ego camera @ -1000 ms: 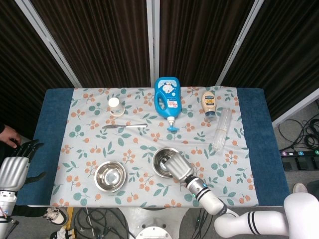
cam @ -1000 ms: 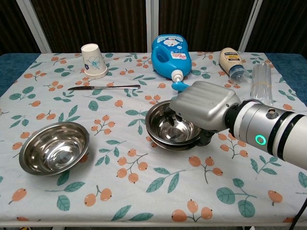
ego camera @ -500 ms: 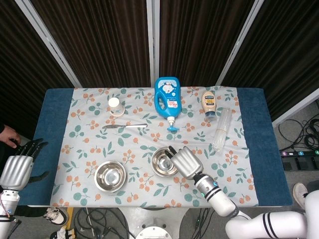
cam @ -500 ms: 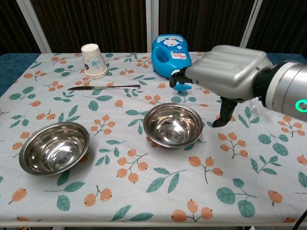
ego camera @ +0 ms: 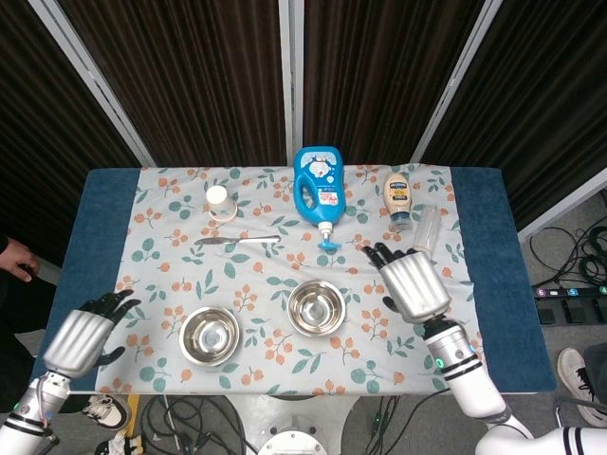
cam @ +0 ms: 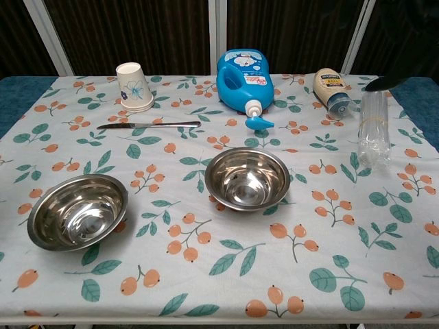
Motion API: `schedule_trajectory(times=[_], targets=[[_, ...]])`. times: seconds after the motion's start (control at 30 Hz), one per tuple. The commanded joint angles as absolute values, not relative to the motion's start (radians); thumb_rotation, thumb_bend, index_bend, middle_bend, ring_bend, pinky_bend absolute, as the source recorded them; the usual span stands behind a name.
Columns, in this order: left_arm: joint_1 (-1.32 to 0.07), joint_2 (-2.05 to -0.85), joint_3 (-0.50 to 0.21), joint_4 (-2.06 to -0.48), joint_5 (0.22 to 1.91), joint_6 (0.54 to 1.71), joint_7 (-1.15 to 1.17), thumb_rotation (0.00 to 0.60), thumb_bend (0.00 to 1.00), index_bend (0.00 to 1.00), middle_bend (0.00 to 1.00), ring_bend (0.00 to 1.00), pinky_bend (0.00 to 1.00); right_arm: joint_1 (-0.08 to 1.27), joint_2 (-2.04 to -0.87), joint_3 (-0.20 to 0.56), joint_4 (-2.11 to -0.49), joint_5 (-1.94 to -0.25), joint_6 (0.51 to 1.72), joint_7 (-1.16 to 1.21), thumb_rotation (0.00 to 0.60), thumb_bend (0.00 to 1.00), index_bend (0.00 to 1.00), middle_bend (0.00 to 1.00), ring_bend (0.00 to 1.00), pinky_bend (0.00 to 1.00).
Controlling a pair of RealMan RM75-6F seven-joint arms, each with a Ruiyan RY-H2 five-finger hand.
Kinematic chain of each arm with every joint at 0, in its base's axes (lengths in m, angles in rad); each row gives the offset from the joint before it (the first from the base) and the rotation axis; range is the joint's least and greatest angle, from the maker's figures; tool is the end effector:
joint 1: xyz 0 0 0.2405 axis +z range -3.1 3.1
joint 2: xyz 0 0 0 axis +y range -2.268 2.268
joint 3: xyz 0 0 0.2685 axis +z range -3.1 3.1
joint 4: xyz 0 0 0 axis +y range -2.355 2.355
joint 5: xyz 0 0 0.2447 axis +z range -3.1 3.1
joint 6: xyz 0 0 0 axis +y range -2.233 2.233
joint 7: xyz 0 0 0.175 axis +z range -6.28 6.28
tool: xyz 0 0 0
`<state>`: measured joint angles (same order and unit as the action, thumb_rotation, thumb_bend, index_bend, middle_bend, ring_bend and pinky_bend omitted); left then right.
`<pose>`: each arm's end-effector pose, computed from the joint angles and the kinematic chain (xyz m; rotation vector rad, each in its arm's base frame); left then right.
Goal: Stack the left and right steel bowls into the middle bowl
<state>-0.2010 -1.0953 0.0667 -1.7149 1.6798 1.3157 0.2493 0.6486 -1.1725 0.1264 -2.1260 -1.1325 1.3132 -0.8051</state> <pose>-0.2839 0.2100 0.0749 -1.8333 -0.7645 -0.7775 -0.0976 -0.3096 0.0676 1.7806 -0.5949 0.9003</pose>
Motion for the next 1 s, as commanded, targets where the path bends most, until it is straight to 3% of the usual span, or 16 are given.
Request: schedule_trajectory(times=[0.03, 0.13, 0.23, 0.47, 1.0], targets=[[-0.246, -1.106, 0.102, -1.740, 1.773, 1.249, 0.363, 0.600, 0.20, 0.40, 0.33, 0.36, 0.53, 0.595, -1.104, 0.140, -2.107, -1.158, 1.344, -0.715, 0.600, 0.00, 0.24, 0.30, 0.56, 0.64], [-0.275, -1.133, 0.107, -1.728, 1.796, 1.194, 0.425, 0.600, 0.21, 0.42, 0.38, 0.47, 0.64, 0.579, -1.082, 0.141, -2.101, -1.163, 1.349, -0.689, 0.600, 0.00, 0.24, 0.31, 0.57, 0.64], [-0.297, -1.153, 0.114, -1.736, 1.792, 1.136, 0.462, 0.600, 0.21, 0.42, 0.40, 0.51, 0.68, 0.567, -1.069, 0.146, -2.095, -1.165, 1.355, -0.671, 0.600, 0.00, 0.24, 0.31, 0.57, 0.64], [-0.326, -1.187, 0.128, -1.747, 1.770, 1.057, 0.503, 0.600, 0.22, 0.42, 0.40, 0.51, 0.69, 0.551, -1.060, 0.152, -2.080, -1.156, 1.354, -0.654, 0.600, 0.00, 0.24, 0.31, 0.58, 0.64], [-0.385, -1.326, 0.130, -1.614, 1.775, 1.004, 0.443, 0.600, 0.22, 0.41, 0.40, 0.54, 0.73, 0.525, -1.046, 0.163, -2.047, -1.136, 1.339, -0.615, 0.600, 0.00, 0.24, 0.32, 0.58, 0.64]])
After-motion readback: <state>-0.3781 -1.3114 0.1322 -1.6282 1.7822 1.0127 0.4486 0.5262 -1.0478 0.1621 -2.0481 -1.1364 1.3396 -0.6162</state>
